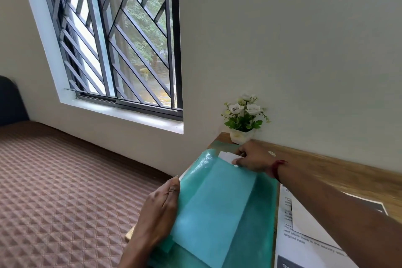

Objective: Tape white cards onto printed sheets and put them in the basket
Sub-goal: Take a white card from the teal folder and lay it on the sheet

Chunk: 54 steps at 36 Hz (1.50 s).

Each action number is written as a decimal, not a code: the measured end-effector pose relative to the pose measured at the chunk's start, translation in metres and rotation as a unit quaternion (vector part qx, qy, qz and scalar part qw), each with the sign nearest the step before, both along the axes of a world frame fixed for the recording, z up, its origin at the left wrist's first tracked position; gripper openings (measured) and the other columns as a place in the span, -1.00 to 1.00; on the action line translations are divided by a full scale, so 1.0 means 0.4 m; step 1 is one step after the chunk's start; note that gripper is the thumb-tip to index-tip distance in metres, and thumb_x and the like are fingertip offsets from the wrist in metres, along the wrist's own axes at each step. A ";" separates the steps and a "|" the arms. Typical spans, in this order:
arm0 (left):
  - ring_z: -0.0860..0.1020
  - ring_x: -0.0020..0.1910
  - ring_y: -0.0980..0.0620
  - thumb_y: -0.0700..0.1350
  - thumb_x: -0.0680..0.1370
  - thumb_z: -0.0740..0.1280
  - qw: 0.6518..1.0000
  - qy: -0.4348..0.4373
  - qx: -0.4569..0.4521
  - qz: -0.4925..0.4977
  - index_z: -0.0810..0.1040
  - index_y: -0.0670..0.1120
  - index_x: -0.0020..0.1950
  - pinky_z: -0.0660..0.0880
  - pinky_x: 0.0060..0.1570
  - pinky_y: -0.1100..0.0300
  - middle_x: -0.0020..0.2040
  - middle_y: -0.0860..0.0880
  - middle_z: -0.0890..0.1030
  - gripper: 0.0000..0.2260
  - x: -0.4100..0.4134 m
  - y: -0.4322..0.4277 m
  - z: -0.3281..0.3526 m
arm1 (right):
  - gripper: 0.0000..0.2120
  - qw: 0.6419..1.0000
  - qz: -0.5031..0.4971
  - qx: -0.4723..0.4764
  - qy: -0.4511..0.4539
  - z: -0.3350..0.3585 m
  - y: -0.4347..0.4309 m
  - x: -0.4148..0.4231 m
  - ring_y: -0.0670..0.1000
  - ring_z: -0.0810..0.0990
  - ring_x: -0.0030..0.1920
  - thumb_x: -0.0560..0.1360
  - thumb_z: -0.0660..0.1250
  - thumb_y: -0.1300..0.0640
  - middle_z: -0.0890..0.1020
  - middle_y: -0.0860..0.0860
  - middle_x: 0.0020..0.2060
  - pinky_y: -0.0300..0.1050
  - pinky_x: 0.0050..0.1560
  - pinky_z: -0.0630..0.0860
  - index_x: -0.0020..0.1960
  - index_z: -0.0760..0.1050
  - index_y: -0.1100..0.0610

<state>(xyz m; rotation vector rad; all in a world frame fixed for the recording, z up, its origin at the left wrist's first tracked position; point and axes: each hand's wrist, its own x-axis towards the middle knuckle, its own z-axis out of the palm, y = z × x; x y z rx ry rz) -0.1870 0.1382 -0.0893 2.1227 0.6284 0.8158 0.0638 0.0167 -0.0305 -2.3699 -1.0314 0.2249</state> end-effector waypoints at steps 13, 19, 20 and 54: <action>0.51 -0.15 0.43 0.24 0.61 0.00 1.000 0.001 -0.003 0.001 0.48 0.41 -0.15 0.47 -0.01 0.24 -0.22 0.36 0.55 -0.71 0.001 0.009 -0.012 | -0.72 0.990 -0.018 -0.049 0.134 0.021 0.016 0.015 0.03 0.56 -0.02 0.43 0.49 0.20 0.62 0.05 0.03 -0.20 -0.22 0.47 0.12 0.58 0.15; 0.53 -0.11 0.38 0.28 0.62 -0.01 1.000 -0.001 -0.003 0.000 0.47 0.37 -0.12 0.51 0.02 0.14 -0.20 0.33 0.56 -0.71 0.004 0.012 -0.016 | -0.58 0.996 -0.029 -0.076 0.031 0.002 0.021 0.006 0.06 0.56 0.04 0.36 0.55 0.17 0.63 0.08 0.08 -0.12 -0.02 0.51 0.18 0.56 0.18; 0.53 -0.12 0.38 0.30 0.61 -0.01 1.000 -0.001 -0.003 0.001 0.47 0.37 -0.13 0.51 0.01 0.14 -0.20 0.32 0.56 -0.71 0.004 0.012 -0.016 | -0.59 0.997 -0.031 -0.074 0.003 -0.003 0.023 0.000 0.06 0.57 0.04 0.35 0.55 0.14 0.64 0.08 0.07 -0.11 0.00 0.51 0.16 0.57 0.17; 0.59 -0.14 0.23 0.25 0.62 -0.03 1.000 0.013 -0.009 0.002 0.54 0.21 0.05 0.54 -0.07 0.07 -0.11 0.17 0.65 -0.64 0.002 0.016 -0.021 | -0.79 0.995 -0.073 -0.025 0.069 0.009 0.041 0.003 0.05 0.57 -0.05 0.49 0.43 0.11 0.64 0.10 -0.06 -0.10 -0.13 0.51 0.04 0.64 0.23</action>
